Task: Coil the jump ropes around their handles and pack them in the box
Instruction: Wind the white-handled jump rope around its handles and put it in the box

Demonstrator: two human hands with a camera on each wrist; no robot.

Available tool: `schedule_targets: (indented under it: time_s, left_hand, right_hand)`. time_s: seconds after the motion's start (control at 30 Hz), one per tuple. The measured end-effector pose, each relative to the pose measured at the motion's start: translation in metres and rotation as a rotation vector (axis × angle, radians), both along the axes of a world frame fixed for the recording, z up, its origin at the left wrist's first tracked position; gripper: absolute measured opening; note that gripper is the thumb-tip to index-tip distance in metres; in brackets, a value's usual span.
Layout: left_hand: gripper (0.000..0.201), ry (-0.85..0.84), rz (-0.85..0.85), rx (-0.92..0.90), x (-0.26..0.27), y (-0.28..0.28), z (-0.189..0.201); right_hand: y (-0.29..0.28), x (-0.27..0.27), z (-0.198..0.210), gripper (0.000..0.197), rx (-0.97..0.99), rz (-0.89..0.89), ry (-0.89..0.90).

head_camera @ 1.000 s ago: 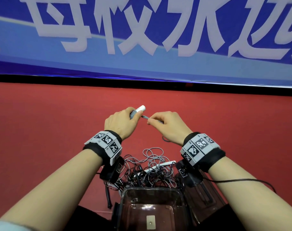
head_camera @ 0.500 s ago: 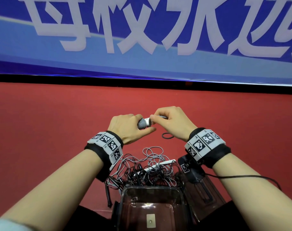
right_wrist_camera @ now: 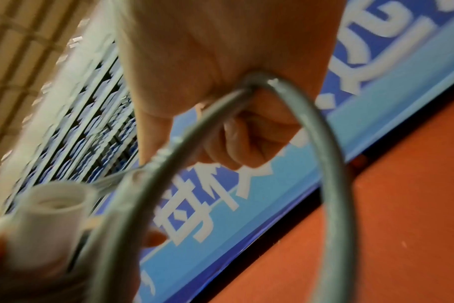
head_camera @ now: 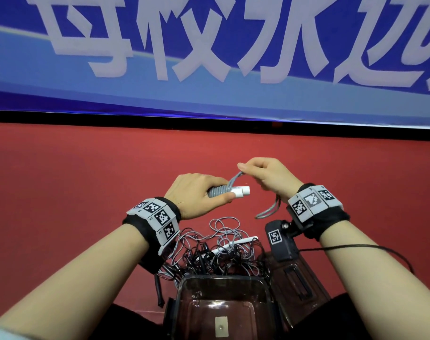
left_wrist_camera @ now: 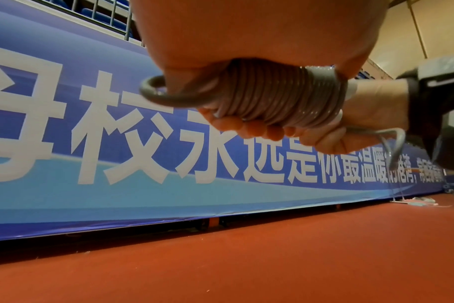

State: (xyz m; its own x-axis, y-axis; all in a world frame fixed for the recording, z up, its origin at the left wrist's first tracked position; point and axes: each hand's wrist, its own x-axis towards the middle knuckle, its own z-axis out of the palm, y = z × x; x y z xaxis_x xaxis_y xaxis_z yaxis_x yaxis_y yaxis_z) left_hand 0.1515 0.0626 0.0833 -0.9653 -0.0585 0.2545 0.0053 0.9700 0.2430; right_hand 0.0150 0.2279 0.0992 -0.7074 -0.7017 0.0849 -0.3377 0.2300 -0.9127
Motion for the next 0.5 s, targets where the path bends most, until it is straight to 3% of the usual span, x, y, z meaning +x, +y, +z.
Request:
schedule_targets:
  time_s: [0.1, 0.3, 0.4, 0.5]
  left_hand:
    - [0.056, -0.009, -0.040, 0.120, 0.000, 0.005, 0.000]
    - [0.059, 0.008, 0.011, 0.396, -0.001, 0.005, -0.005]
    - [0.065, 0.008, 0.038, 0.420, 0.001, 0.007, -0.002]
    - [0.060, 0.013, 0.067, 0.471, 0.002, 0.007, -0.003]
  right_hand:
    - [0.004, -0.001, -0.007, 0.026, 0.029, 0.057, -0.166]
    - [-0.006, 0.004, -0.018, 0.028, 0.049, 0.041, -0.147]
    - [-0.011, 0.008, -0.019, 0.041, 0.046, 0.003, -0.068]
    - [-0.016, 0.011, -0.021, 0.042, 0.049, -0.034, -0.019]
